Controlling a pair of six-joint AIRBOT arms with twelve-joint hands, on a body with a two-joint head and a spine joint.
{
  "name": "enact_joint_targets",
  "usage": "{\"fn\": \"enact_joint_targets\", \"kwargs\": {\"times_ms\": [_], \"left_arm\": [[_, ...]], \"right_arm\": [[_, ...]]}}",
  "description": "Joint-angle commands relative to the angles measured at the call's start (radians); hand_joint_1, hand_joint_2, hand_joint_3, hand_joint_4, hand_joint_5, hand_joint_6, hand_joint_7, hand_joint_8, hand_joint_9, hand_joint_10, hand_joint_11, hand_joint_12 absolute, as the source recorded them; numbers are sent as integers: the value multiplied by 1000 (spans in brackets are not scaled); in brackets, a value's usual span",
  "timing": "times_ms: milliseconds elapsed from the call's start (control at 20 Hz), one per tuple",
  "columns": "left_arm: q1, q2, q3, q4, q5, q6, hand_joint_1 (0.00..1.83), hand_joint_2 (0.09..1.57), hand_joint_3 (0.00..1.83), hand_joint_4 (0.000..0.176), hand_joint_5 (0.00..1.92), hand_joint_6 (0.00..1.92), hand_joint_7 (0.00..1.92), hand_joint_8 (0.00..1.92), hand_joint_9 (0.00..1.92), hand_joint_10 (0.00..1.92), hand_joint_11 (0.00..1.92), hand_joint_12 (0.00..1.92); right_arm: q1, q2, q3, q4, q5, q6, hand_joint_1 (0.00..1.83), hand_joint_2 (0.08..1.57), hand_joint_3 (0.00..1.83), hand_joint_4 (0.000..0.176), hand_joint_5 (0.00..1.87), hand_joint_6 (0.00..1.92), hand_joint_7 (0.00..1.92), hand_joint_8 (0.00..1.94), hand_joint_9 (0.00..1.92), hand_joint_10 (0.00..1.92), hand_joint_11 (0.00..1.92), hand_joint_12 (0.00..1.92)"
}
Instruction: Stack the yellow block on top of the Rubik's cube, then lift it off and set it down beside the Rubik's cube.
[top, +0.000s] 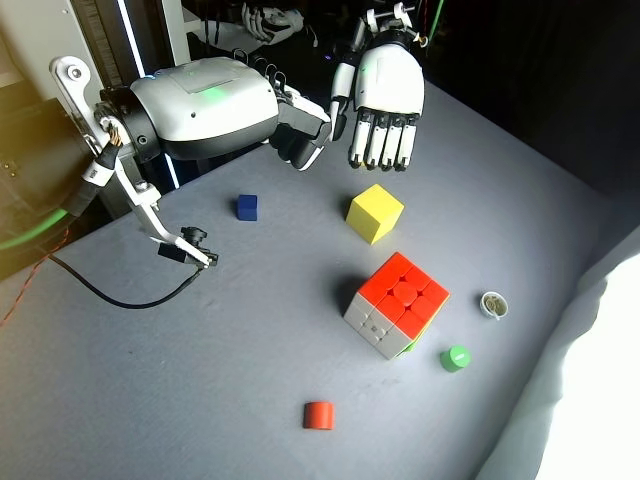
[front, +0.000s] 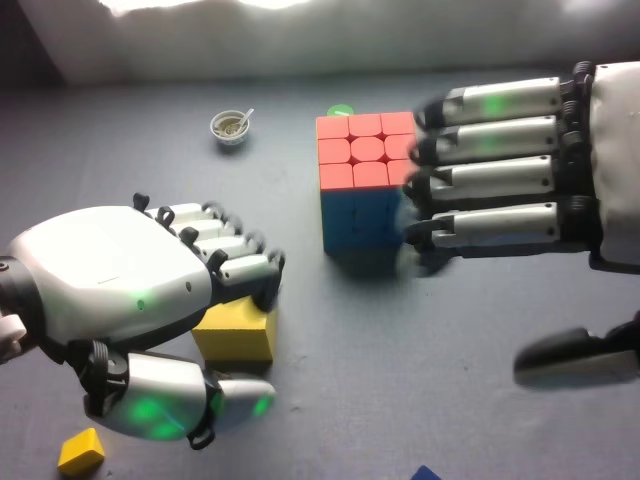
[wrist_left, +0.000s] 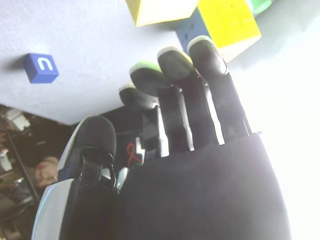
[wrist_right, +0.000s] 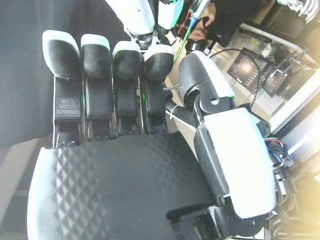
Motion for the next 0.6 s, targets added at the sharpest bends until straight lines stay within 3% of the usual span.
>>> {"fn": "enact_joint_targets", "kwargs": {"times_ms": [0,200,350,400,450,550], "left_arm": [[-5,7,0,-5,-98,0,0,1183,21,0,52,1,25,0,0,0,0,0],[-5,7,1,-24,-84,5,0,1172,7,0,4,2,0,0,0,0,0,0],[-3,7,-1,-94,-80,55,0,1163,1,0,7,0,1,0,0,0,0,0],[-4,7,1,-97,-80,58,147,1118,0,0,59,5,55,4,51,5,61,34],[-5,7,2,-118,-80,76,460,1082,0,0,23,0,19,0,22,1,49,36],[-7,4,-4,-219,-88,168,777,1056,0,0,0,0,0,0,0,0,29,33]], "right_arm": [[6,10,-3,75,94,-1,0,1230,18,0,145,6,129,3,42,7,0,0],[6,10,-3,75,94,-1,0,1246,17,0,116,5,108,5,35,7,0,0],[6,10,-3,75,94,-1,0,1240,10,0,143,11,133,9,56,10,6,4],[6,10,-3,75,94,-1,0,1249,12,0,152,13,143,11,63,12,12,8],[6,10,-3,75,94,-1,0,1256,14,0,159,15,151,13,69,14,16,9],[6,10,-3,75,94,-1,0,1266,6,0,181,7,181,4,97,10,26,25]]}}
